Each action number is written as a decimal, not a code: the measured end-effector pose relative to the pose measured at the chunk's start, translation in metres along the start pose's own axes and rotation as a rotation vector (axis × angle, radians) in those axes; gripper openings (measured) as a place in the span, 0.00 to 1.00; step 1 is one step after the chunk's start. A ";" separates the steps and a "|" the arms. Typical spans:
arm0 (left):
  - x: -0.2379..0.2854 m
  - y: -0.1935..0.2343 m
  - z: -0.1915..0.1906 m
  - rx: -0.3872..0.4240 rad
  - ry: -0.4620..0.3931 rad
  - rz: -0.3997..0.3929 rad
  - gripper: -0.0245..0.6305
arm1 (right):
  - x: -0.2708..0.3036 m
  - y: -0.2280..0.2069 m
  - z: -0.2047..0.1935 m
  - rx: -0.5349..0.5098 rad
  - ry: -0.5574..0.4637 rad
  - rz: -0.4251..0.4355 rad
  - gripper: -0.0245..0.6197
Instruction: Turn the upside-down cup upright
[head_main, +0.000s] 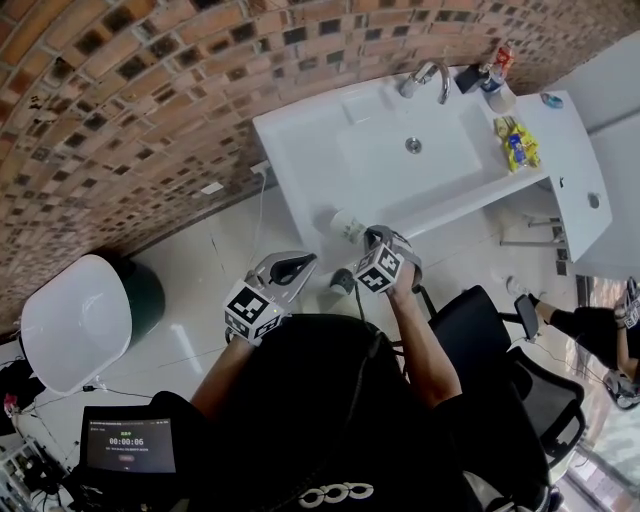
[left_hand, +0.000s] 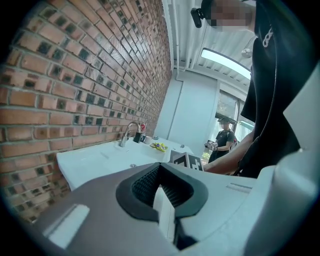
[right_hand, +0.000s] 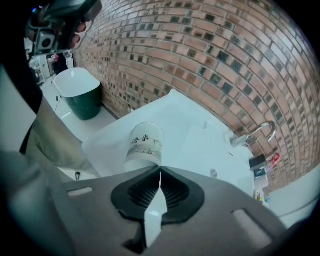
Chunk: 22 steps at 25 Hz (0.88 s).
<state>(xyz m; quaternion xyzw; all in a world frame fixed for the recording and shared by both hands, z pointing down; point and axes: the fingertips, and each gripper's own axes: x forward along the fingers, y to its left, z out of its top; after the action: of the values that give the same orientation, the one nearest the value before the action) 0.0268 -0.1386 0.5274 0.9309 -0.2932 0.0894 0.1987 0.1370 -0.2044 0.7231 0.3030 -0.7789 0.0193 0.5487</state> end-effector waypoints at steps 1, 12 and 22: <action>0.000 0.001 0.001 0.001 -0.005 -0.003 0.06 | -0.001 -0.002 -0.001 -0.033 0.023 -0.002 0.03; -0.019 0.017 0.006 -0.005 -0.044 -0.021 0.06 | 0.013 -0.017 0.002 -0.479 0.334 -0.067 0.03; -0.043 0.037 0.004 -0.014 -0.053 -0.016 0.06 | 0.020 -0.009 0.033 -0.571 0.429 -0.094 0.03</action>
<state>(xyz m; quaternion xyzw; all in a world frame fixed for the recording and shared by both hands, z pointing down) -0.0292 -0.1465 0.5238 0.9339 -0.2914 0.0610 0.1980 0.1099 -0.2328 0.7243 0.1621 -0.6050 -0.1614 0.7627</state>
